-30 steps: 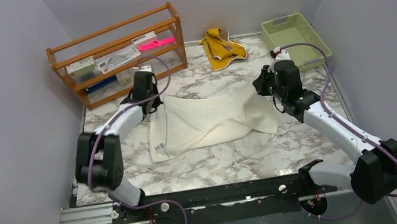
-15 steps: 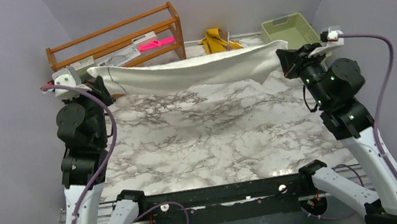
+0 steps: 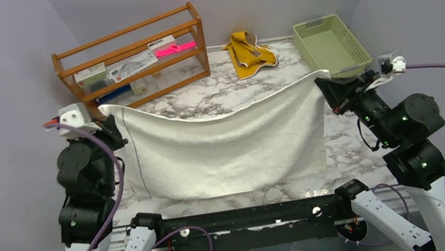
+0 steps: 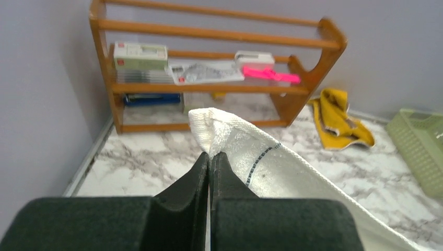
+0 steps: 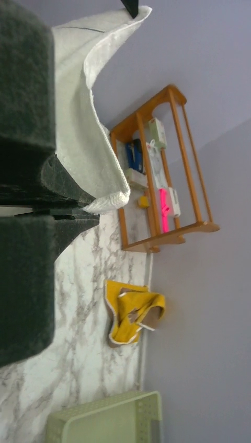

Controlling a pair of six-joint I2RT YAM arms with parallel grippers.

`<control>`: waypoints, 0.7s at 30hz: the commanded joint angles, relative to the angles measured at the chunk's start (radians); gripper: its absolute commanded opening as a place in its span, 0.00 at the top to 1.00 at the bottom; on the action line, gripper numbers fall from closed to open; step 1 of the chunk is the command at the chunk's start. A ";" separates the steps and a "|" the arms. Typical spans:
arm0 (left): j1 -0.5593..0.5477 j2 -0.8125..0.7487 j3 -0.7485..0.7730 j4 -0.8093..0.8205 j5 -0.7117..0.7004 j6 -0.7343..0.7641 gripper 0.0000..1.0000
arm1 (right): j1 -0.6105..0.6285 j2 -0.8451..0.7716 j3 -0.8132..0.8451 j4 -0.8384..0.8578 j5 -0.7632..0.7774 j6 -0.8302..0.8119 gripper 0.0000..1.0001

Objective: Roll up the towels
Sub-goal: Flatten out the towel at the center of the board.

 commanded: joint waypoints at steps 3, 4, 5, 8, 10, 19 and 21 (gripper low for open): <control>0.003 0.183 -0.336 0.108 0.016 -0.153 1.00 | -0.005 0.152 -0.292 0.077 0.189 0.179 0.99; 0.003 0.206 -0.406 0.169 0.019 -0.195 1.00 | -0.005 0.186 -0.351 0.138 0.191 0.223 0.99; 0.003 0.229 -0.474 0.243 0.020 -0.229 1.00 | -0.005 0.232 -0.406 0.203 0.193 0.259 0.99; 0.003 0.372 -0.614 0.475 0.031 -0.279 1.00 | -0.007 0.413 -0.503 0.377 0.234 0.350 0.99; 0.002 0.521 -0.614 0.565 0.011 -0.285 1.00 | -0.019 0.557 -0.498 0.472 0.230 0.369 0.99; 0.017 0.919 -0.423 0.745 -0.153 -0.113 1.00 | -0.152 0.921 -0.296 0.549 0.247 0.325 0.99; 0.028 0.974 -0.377 0.754 -0.127 -0.084 0.96 | -0.200 0.969 -0.256 0.556 0.228 0.302 0.99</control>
